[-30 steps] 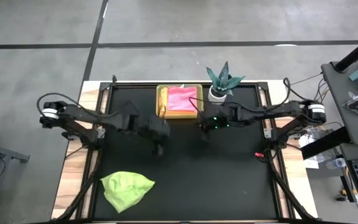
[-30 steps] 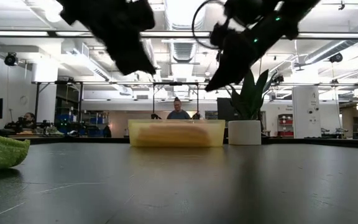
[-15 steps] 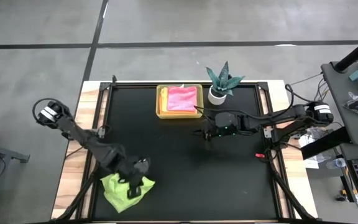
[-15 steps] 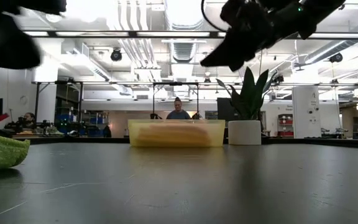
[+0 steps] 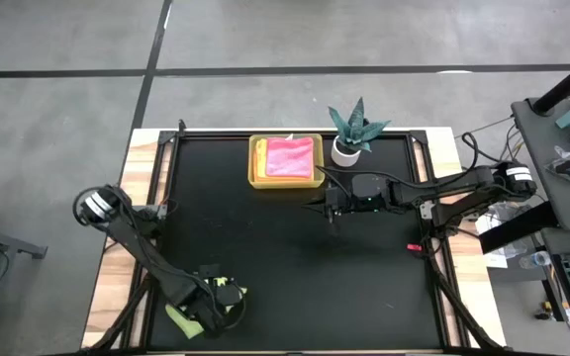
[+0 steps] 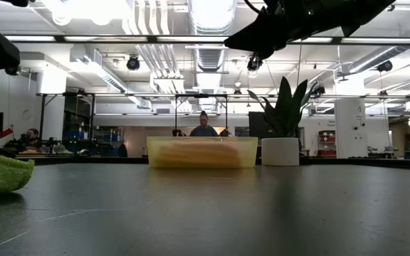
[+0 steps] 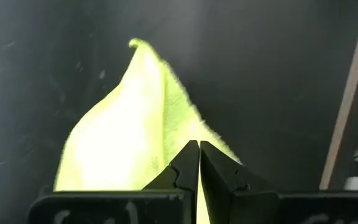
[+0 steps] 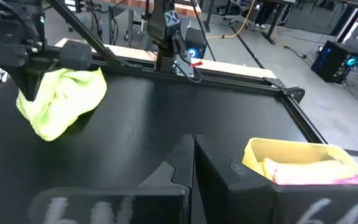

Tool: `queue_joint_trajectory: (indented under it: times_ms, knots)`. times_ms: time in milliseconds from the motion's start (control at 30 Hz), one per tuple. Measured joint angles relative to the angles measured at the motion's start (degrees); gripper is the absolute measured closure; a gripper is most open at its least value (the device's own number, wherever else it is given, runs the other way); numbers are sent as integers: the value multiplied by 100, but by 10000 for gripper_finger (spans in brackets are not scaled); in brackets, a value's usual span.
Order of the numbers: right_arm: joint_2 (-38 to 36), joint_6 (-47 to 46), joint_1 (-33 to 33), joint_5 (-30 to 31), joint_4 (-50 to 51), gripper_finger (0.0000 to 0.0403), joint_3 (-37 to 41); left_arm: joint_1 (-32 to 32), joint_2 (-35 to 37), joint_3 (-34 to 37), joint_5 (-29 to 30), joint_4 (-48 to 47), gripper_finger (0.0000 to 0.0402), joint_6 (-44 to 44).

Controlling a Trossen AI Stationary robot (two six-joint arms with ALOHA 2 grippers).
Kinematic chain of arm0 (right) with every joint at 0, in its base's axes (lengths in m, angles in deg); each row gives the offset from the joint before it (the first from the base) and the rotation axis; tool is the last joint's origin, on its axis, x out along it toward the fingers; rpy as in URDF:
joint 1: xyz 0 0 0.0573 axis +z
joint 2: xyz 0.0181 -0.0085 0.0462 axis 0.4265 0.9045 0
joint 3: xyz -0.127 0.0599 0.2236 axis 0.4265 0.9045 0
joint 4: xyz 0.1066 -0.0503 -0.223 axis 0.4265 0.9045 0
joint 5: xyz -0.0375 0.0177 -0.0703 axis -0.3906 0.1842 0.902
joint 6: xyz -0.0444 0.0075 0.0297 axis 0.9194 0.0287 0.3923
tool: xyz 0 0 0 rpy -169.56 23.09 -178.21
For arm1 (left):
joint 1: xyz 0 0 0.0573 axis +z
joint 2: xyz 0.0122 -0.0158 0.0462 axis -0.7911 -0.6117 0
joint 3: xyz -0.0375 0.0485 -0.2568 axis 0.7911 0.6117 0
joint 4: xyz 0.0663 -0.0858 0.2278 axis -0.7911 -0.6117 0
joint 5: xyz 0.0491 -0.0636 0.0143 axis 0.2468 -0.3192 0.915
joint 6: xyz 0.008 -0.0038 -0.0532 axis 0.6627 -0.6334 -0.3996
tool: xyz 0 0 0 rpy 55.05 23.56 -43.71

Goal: Fold microfiber towels
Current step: Fold the green microfiber cloth

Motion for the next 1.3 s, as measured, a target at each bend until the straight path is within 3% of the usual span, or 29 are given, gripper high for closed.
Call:
queue_joint_trajectory:
  times_ms: [233,600,767,933,1167,1300]
  knots:
    - [78,82,-13,-1,6,394,0,43,-483,-329,74,-567,392,342]
    - [80,50,-13,-2,6,394,0,76,-485,-207,390,-541,281,330]
    - [82,50,-13,-2,7,394,0,76,-483,23,377,123,261,628]
    - [82,50,-13,-2,12,394,0,76,-481,-6,344,494,282,1190]
    - [82,43,-13,-4,14,394,0,140,-484,31,337,428,386,1211]
    - [82,-159,-13,-50,60,394,0,196,-491,15,400,422,399,1281]
